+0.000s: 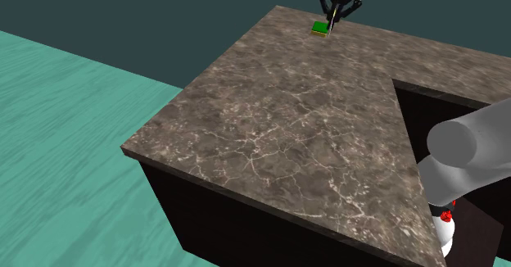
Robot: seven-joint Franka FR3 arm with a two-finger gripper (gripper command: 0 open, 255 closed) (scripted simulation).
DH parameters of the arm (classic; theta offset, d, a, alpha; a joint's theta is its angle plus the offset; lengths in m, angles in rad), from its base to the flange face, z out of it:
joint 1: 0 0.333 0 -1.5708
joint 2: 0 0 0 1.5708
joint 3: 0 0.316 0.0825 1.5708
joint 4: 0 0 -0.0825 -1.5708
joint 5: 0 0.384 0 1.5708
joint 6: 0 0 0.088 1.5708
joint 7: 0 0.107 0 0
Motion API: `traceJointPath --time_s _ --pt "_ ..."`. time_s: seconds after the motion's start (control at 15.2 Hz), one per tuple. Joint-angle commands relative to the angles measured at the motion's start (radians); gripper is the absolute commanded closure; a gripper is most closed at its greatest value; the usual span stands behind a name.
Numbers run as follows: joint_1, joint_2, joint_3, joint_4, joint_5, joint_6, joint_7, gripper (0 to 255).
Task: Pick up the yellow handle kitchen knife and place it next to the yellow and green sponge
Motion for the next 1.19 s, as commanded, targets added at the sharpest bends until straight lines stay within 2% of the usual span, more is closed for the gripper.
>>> traceJointPath --time_s 0.0,0.4,0.86,1.12 --pt "-0.018 0.038 -0.018 0.031 -0.020 0.002 -0.031 255" --pt "-0.071 0.167 -0.071 0.160 -0.075 -0.010 -0.120 255" --pt "-0.119 0.345 -0.118 0.369 -0.133 -0.050 -0.208 255" --pt "-0.120 0.341 -0.119 0.309 -0.132 0.005 -0.209 255"
